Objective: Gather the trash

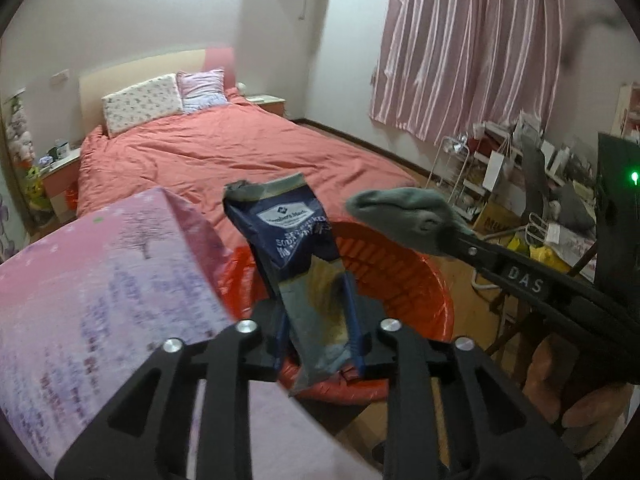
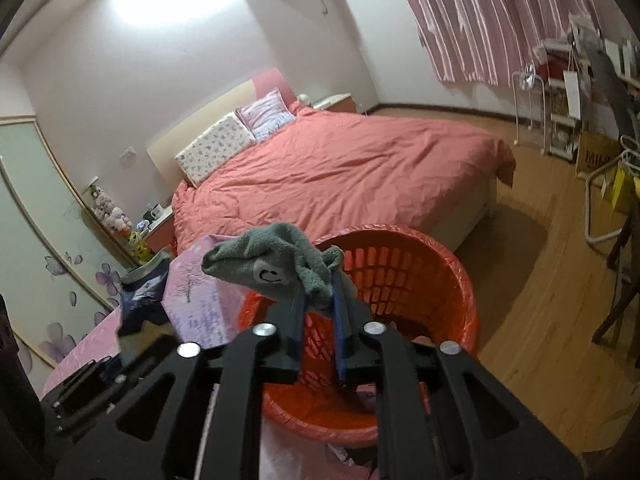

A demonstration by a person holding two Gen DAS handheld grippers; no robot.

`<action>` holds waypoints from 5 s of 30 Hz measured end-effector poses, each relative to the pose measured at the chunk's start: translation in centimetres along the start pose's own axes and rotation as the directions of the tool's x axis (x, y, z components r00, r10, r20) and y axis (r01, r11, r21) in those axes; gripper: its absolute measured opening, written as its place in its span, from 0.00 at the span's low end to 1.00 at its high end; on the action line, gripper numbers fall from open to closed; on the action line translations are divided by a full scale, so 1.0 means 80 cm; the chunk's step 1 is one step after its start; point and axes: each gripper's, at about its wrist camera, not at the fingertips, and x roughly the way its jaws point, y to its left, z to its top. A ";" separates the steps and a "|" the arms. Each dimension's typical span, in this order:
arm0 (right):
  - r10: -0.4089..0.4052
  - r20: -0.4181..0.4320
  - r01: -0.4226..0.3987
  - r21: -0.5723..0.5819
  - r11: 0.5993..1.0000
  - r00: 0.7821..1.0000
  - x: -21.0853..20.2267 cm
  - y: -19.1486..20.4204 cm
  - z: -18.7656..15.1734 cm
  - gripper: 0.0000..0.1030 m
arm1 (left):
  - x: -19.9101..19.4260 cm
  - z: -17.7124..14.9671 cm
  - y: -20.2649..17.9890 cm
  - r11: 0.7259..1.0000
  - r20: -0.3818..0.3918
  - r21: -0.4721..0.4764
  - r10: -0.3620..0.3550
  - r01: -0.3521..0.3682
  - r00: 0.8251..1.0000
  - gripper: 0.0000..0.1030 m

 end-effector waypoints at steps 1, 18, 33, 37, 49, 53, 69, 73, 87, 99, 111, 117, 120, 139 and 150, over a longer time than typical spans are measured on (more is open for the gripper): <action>-0.001 -0.007 0.001 0.008 1.000 1.000 0.008 -0.005 0.002 0.39 | 0.011 0.002 -0.002 1.000 -0.007 0.001 0.002 -0.002 1.000 0.42; -0.074 0.123 0.085 -0.089 0.992 0.990 -0.072 -0.009 -0.021 0.90 | -0.059 -0.036 0.060 0.960 0.075 -0.050 0.277 -0.274 0.958 0.96; -0.088 0.295 0.184 -0.316 0.931 0.952 -0.228 0.083 -0.123 0.98 | -0.281 -0.164 0.057 0.803 0.220 -0.214 0.595 -0.557 0.773 0.96; -0.147 0.329 0.258 -0.326 0.909 0.933 -0.237 0.094 -0.151 0.98 | -0.311 -0.201 0.058 0.776 0.181 -0.290 0.619 -0.560 0.764 0.96; -0.240 0.220 0.303 -0.322 0.897 0.945 -0.223 0.101 -0.181 0.98 | -0.335 -0.247 0.064 0.704 0.109 -0.345 0.687 -0.621 0.719 0.96; -0.271 0.201 0.324 -0.317 0.891 0.941 -0.220 0.103 -0.187 0.98 | -0.334 -0.250 0.068 0.706 0.092 -0.356 0.678 -0.612 0.729 0.96; -0.267 0.169 0.309 -0.325 0.894 0.949 -0.225 0.109 -0.200 0.98 | -0.329 -0.247 0.067 0.700 0.083 -0.362 0.682 -0.615 0.727 0.96; -0.267 0.159 0.305 -0.321 0.897 0.951 -0.224 0.110 -0.201 0.98 | -0.329 -0.247 0.067 0.699 0.082 -0.362 0.683 -0.617 0.726 0.96; -0.252 0.160 0.292 -0.315 0.903 0.954 -0.222 0.113 -0.199 0.98 | -0.338 -0.248 0.072 0.687 0.083 -0.379 0.693 -0.620 0.716 0.96; -0.248 0.153 0.285 -0.317 0.905 0.957 -0.220 0.115 -0.199 0.98 | -0.336 -0.249 0.070 0.690 0.082 -0.379 0.689 -0.616 0.720 0.96; -0.241 0.148 0.278 -0.325 0.904 0.959 -0.217 0.117 -0.200 0.98 | -0.337 -0.251 0.074 0.687 0.077 -0.386 0.689 -0.616 0.720 0.96; -0.241 0.146 0.276 -0.325 0.904 0.959 -0.217 0.118 -0.200 0.98 | -0.338 -0.251 0.074 0.686 0.078 -0.387 0.690 -0.616 0.720 0.96; -0.239 0.146 0.275 -0.327 0.904 0.960 -0.216 0.119 -0.199 0.98 | -0.338 -0.251 0.076 0.685 0.079 -0.389 0.691 -0.616 0.719 0.96; -0.239 0.142 0.274 -0.329 0.904 0.961 -0.212 0.122 -0.197 0.98 | -0.336 -0.248 0.074 0.686 0.077 -0.383 0.691 -0.618 0.719 0.96; -0.238 0.140 0.272 -0.329 0.905 0.961 -0.211 0.121 -0.196 0.98 | -0.336 -0.247 0.074 0.688 0.076 -0.382 0.689 -0.617 0.721 0.96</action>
